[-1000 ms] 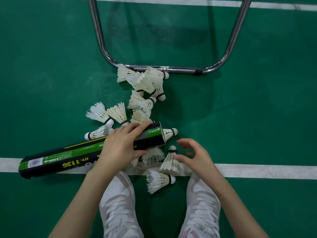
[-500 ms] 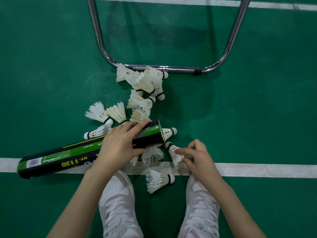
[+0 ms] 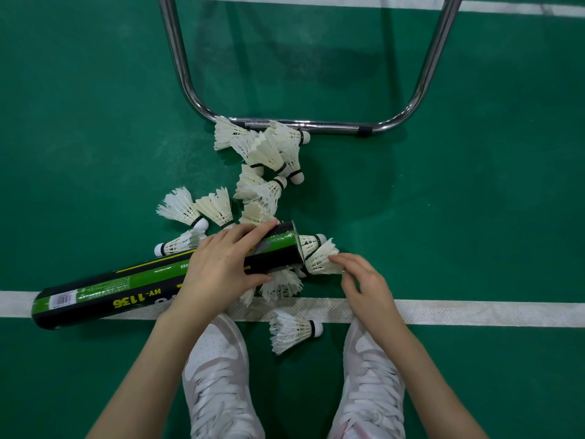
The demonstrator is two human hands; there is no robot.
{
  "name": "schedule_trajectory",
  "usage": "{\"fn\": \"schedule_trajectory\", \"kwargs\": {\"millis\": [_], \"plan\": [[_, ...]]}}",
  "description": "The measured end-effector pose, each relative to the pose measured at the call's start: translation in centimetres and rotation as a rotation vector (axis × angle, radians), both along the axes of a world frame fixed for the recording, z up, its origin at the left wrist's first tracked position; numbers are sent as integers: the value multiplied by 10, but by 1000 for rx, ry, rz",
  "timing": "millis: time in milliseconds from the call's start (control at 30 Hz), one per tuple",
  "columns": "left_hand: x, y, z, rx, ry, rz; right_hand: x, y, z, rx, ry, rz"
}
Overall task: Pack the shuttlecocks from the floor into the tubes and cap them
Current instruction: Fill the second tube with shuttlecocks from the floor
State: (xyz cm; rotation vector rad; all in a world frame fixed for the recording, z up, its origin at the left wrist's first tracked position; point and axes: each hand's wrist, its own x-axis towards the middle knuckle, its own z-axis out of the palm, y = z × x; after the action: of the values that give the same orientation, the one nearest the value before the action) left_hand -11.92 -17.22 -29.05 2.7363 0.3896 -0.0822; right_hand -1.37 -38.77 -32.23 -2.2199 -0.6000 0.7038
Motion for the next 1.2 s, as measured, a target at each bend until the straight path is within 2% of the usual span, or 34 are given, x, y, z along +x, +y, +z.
{"fn": "schedule_trajectory", "kwargs": {"millis": [167,300,433,500,667,800,900,1033,1200], "plan": [[0,-1,-1,13,-13,-3,-4,6,0,41,-47,-96],[-1,-2,-1,11,-6,-3,-1,6,9,97,-13,-199],[-1,-5,-2,1,0,-6,1,9,23,190,-149,-196],[-1,-7,-2,7,-4,-12,1,14,32,253,-146,-245],[1,-10,1,-10,8,-14,0,27,47,409,83,-377],[1,-12,2,0,4,-26,-9,35,50,504,299,-369],[4,-13,4,10,-16,-36,-18,40,46,537,387,-345],[7,-12,6,-19,-7,-28,-22,41,46,504,379,-321],[6,-14,3,11,-46,-42,-23,44,42,232,279,-228]]}}
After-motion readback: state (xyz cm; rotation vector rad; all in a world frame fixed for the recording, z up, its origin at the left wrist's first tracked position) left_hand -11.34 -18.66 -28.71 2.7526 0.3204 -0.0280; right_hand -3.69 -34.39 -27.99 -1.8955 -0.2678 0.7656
